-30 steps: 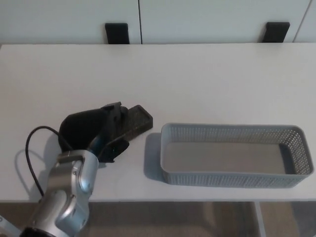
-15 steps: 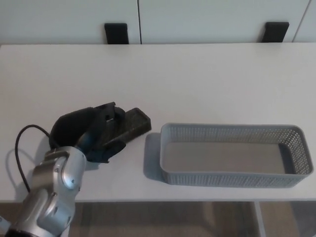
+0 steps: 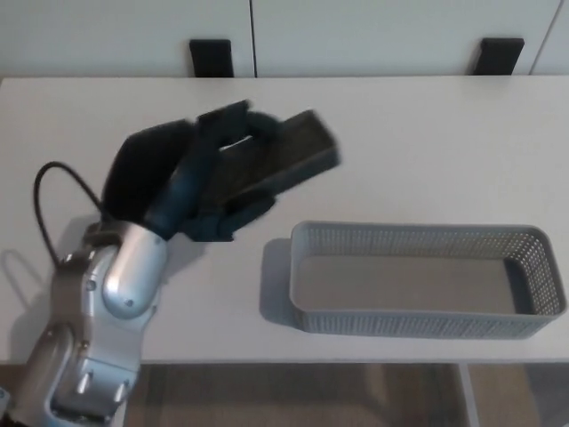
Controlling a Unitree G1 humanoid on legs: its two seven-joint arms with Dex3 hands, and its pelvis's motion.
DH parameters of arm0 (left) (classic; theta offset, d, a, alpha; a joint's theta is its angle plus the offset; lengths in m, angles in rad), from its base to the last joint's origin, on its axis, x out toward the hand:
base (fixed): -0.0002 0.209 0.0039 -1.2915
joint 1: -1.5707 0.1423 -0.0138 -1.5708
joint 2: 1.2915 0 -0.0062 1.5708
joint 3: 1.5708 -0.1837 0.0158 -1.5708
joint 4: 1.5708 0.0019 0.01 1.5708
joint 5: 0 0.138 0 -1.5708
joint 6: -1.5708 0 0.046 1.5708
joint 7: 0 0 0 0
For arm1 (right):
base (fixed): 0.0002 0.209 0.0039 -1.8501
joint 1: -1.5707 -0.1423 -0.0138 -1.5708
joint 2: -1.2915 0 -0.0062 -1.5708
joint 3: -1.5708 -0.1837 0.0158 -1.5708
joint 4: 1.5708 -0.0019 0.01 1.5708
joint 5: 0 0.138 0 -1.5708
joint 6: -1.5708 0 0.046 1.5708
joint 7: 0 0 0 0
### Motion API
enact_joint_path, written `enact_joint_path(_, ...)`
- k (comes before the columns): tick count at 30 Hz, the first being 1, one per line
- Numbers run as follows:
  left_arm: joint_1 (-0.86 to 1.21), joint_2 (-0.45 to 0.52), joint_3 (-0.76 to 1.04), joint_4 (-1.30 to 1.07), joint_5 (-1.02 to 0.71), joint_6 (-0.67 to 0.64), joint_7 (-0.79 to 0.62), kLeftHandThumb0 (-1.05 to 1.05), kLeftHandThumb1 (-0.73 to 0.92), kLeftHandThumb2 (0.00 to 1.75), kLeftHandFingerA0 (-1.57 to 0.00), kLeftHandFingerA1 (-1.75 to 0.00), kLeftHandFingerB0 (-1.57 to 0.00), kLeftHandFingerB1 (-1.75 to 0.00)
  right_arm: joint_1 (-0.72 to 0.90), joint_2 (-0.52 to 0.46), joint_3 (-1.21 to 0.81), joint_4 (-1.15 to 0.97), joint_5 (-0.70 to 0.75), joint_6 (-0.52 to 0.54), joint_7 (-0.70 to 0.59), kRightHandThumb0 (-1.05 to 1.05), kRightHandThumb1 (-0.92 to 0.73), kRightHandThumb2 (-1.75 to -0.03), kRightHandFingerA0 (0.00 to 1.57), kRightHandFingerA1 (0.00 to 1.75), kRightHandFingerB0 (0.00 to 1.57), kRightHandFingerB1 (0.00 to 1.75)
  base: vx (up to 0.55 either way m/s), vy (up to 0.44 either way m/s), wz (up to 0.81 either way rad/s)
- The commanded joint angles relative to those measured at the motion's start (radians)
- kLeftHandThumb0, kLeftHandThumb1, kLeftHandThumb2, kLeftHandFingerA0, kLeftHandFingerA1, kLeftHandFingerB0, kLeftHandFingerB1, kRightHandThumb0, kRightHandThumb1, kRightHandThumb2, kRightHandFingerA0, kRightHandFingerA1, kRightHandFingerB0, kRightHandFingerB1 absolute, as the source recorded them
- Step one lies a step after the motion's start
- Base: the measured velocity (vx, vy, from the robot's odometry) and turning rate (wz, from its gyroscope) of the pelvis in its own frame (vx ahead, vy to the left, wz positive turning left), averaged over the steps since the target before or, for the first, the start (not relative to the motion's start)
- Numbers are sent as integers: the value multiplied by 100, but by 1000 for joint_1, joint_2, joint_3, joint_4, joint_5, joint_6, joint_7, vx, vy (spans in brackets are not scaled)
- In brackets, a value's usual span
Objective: The robot walks towards a desk on which an eraser is kept on the left hand side and a container is kept on the right hand side. The robot picks up the eraser using its left hand and places it in the container.
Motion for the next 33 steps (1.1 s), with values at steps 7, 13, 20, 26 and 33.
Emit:
enact_joint_path(7,-16,-65,-272,-54,128,-58,29,-29,71,61,-99,-151,-92,-65,-2,-6,-7,-1,11,-8,7,-25,-47,-54,81,78,50,54,0,0,0)
enact_joint_path(13,-60,-138,-387,81,172,-15,31,-19,68,72,-97,-149,-93,-73,7,-1,6,-62,-3,21,-4,-25,-47,-54,74,71,50,54,0,0,0)
enact_joint_path(20,-116,-177,-381,220,151,-52,83,-24,67,66,-97,-153,-87,-63,-50,-27,12,36,-17,-32,7,-31,-48,-54,75,69,52,53,0,0,0)
enact_joint_path(26,-146,-169,-367,241,137,-54,68,-28,74,62,-98,-148,-81,-52,-76,-37,19,76,-18,-19,8,-29,-47,-53,73,70,52,53,0,0,0)
enact_joint_path(33,-190,-110,-414,223,257,46,-64,-96,63,60,0,0,0,0,-79,-37,20,77,-15,-17,-1,-29,-47,-53,75,71,52,54,0,0,0)
